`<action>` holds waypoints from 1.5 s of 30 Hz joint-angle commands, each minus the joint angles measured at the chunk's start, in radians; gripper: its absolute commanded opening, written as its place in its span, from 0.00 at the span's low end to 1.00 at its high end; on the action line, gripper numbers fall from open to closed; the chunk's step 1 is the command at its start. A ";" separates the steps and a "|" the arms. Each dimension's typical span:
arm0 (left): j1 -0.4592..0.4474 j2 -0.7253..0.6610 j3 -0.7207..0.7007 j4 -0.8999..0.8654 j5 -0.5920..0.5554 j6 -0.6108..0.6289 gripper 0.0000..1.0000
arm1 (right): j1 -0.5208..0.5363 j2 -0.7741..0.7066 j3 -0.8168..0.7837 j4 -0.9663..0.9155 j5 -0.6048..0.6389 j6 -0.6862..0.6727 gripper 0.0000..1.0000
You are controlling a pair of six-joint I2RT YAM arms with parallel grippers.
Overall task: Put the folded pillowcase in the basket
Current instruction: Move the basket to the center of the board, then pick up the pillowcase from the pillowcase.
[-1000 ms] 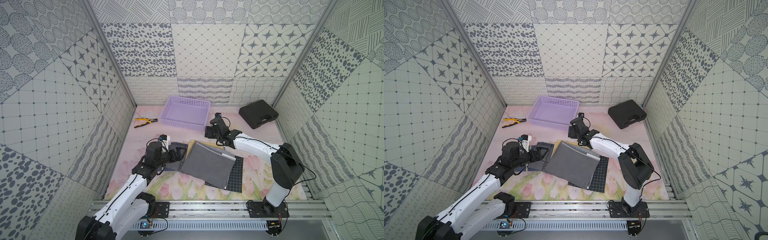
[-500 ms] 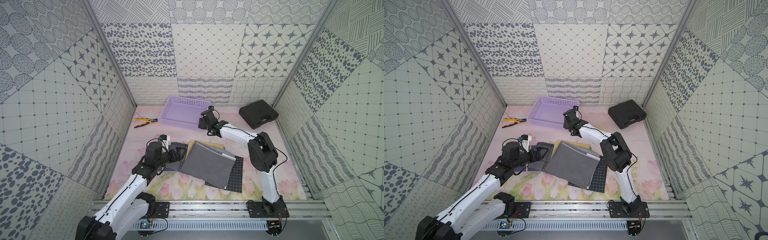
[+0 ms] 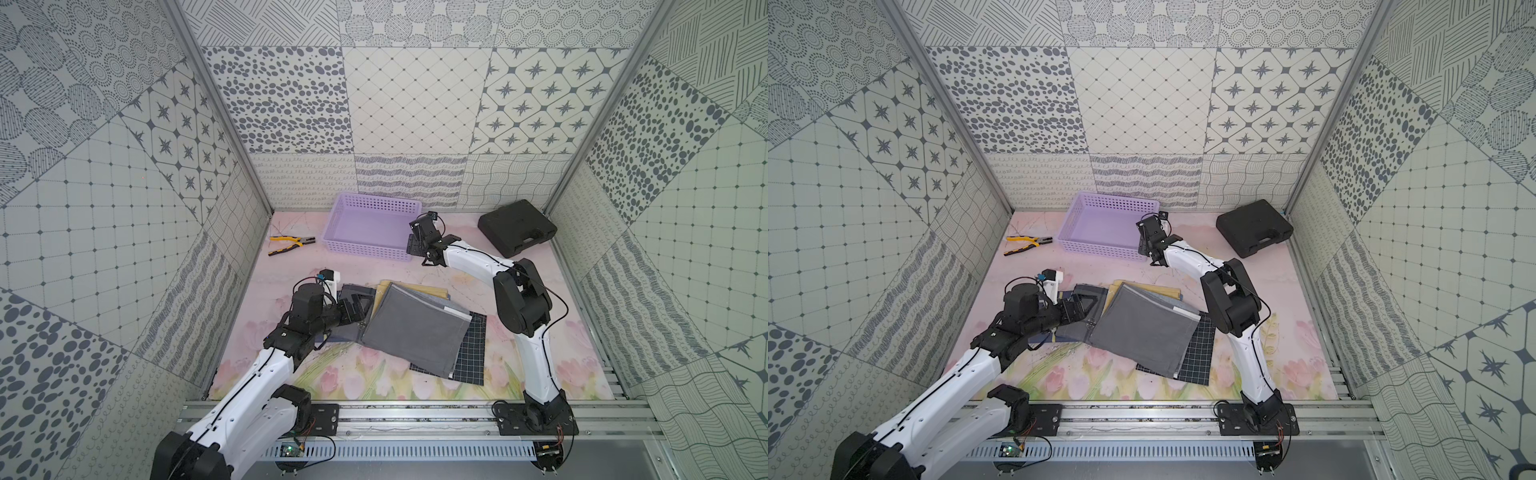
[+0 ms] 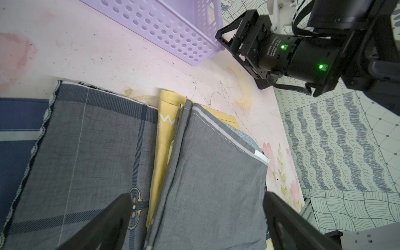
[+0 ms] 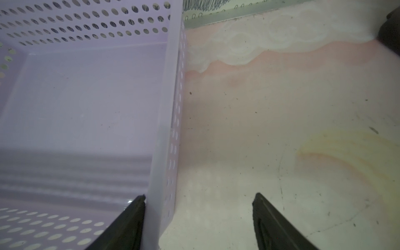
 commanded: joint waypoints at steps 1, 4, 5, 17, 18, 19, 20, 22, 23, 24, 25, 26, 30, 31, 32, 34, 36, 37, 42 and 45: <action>-0.003 -0.006 0.002 0.003 -0.008 0.025 1.00 | -0.016 -0.045 -0.064 -0.034 0.000 0.016 0.80; -0.002 -0.006 0.003 0.004 -0.005 0.024 0.99 | -0.032 -0.094 -0.127 -0.033 -0.011 0.015 0.80; -0.003 -0.006 0.004 0.003 -0.004 0.024 0.99 | -0.036 -0.108 -0.149 -0.034 -0.010 0.011 0.80; -0.014 0.030 0.009 0.034 0.063 0.034 0.99 | -0.108 -0.371 -0.419 -0.008 -0.052 -0.086 0.82; -0.016 0.040 0.012 0.039 0.069 0.035 1.00 | -0.115 -0.400 -0.442 0.001 -0.071 -0.089 0.82; -0.021 0.049 0.014 0.043 0.078 0.039 0.99 | -0.124 -0.436 -0.469 0.011 -0.094 -0.092 0.82; -0.024 0.055 0.015 0.046 0.086 0.041 0.99 | -0.130 -0.466 -0.491 0.014 -0.114 -0.093 0.82; -0.035 0.067 0.016 0.059 0.097 0.050 1.00 | -0.140 -0.545 -0.547 0.017 -0.154 -0.097 0.82; -0.043 0.069 0.018 0.061 0.098 0.054 1.00 | -0.140 -0.587 -0.574 0.019 -0.167 -0.099 0.82; -0.047 0.072 0.019 0.065 0.100 0.059 0.99 | -0.140 -0.630 -0.608 0.021 -0.180 -0.100 0.82; -0.055 0.075 0.019 0.066 0.100 0.061 1.00 | -0.140 -0.678 -0.648 0.024 -0.197 -0.097 0.82; -0.058 0.077 0.021 0.066 0.101 0.064 1.00 | -0.140 -0.720 -0.680 0.027 -0.210 -0.092 0.82; -0.076 0.104 0.030 0.073 0.112 0.069 0.99 | -0.140 -0.910 -0.838 0.043 -0.295 -0.068 0.82; -0.083 0.117 0.035 0.074 0.116 0.071 0.99 | -0.140 -0.959 -0.878 0.047 -0.318 -0.054 0.82; -0.088 0.131 0.039 0.074 0.119 0.073 1.00 | -0.140 -1.000 -0.910 0.051 -0.338 -0.043 0.81; -0.103 0.161 0.055 0.069 0.123 0.081 1.00 | -0.139 -1.082 -0.978 0.048 -0.379 -0.015 0.81; -0.118 0.182 0.069 0.062 0.120 0.088 1.00 | -0.139 -1.144 -1.033 0.042 -0.415 0.012 0.81; -0.125 0.191 0.073 0.058 0.115 0.091 1.00 | -0.138 -1.169 -1.059 0.039 -0.436 0.028 0.81; -0.140 0.189 0.079 0.044 0.086 0.100 1.00 | -0.134 -1.221 -1.155 0.017 -0.522 0.093 0.79; -0.141 0.176 0.078 0.037 0.068 0.103 0.99 | -0.121 -1.213 -1.217 0.052 -0.569 0.128 0.80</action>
